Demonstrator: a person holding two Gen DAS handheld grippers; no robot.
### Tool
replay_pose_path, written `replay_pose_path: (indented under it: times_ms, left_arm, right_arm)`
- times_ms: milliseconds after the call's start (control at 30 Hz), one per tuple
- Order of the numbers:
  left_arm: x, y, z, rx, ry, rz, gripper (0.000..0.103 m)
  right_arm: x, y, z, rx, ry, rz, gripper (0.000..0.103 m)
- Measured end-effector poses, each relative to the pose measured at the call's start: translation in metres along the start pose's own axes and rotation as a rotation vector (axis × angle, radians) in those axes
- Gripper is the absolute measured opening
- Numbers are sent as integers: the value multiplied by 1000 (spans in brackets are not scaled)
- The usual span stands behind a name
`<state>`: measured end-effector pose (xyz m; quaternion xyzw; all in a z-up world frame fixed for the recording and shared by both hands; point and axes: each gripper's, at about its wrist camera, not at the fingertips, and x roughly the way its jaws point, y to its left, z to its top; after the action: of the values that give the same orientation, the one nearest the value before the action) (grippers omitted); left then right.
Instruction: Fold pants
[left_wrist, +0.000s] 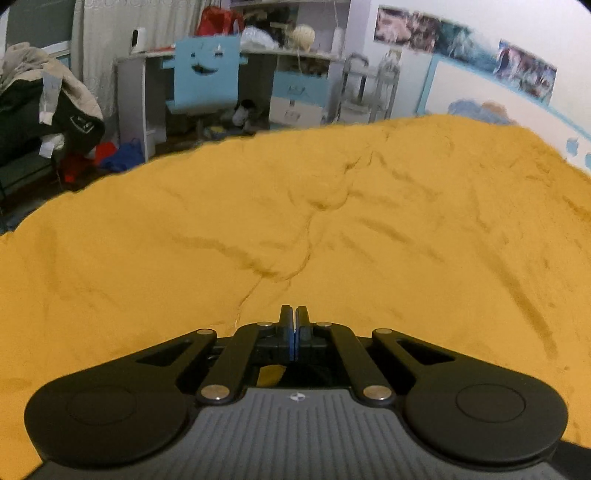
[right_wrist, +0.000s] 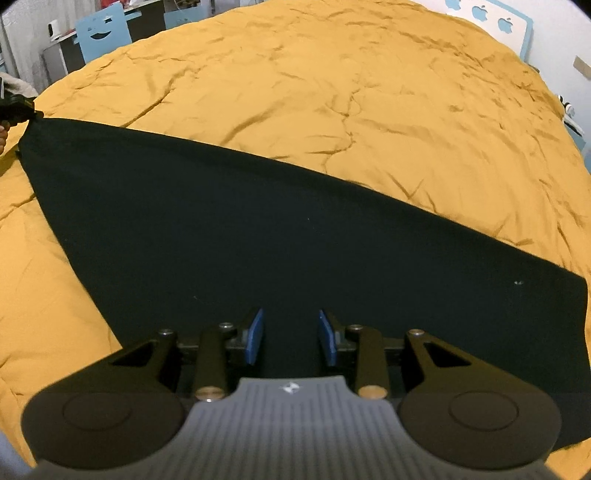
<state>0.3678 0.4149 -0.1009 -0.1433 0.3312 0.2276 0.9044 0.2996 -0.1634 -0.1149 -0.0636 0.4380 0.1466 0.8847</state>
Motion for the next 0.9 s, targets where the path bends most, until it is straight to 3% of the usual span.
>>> replay_pose_path:
  times_ms: [33,67,167,300,333,400,467,533,633,700,733,767,800,867,900]
  left_arm:
    - [5,1,-1,-8,33,-4,3]
    - [6,3,-2,-25,50,14,12]
    - [-9,18,-4,-100,3,43,32]
    - [-45,40,-11,-209,-17,-56,33]
    - [-53,42,-15,-213,-7,-81,36]
    - [-63,44,-26,-210,29,-100,53]
    - [-67,45,-40,-232,76,-75,57]
    - [-65,51,-53,-323,118,-90,61]
    - [-63,66,-72,-499,124,-179,64]
    - [-59,67,-76,-534,101,-188,61]
    - [-56,66,-78,-550,91,-190,59]
    - [-54,65,-78,-563,79,-201,50]
    - [-52,63,-81,-577,75,-199,30]
    - [-49,63,-85,-621,66,-181,5]
    - [-53,64,-87,-626,50,-169,4]
  right_arm:
    - [0,0,0,-2,1,-1,29]
    - [-1,0,0,-4,1,-2,29]
    - [-2,0,0,-6,-7,-3,29]
    - [-5,4,0,-17,-31,6,29]
    - [-6,5,-1,-19,-35,12,29]
    - [-6,8,-2,-20,-40,23,29]
    - [-7,11,-3,-16,-43,33,29]
    - [-10,12,-5,-10,-49,37,29]
    - [-14,14,-10,-5,-61,34,29]
    - [-15,16,-13,-9,-60,37,24]
    - [-16,17,-15,-12,-61,37,17]
    - [-17,18,-17,-11,-61,37,16]
    - [-19,19,-19,-9,-61,42,16]
    - [-22,20,-24,-9,-57,46,16]
    - [-23,20,-26,-8,-57,45,16]
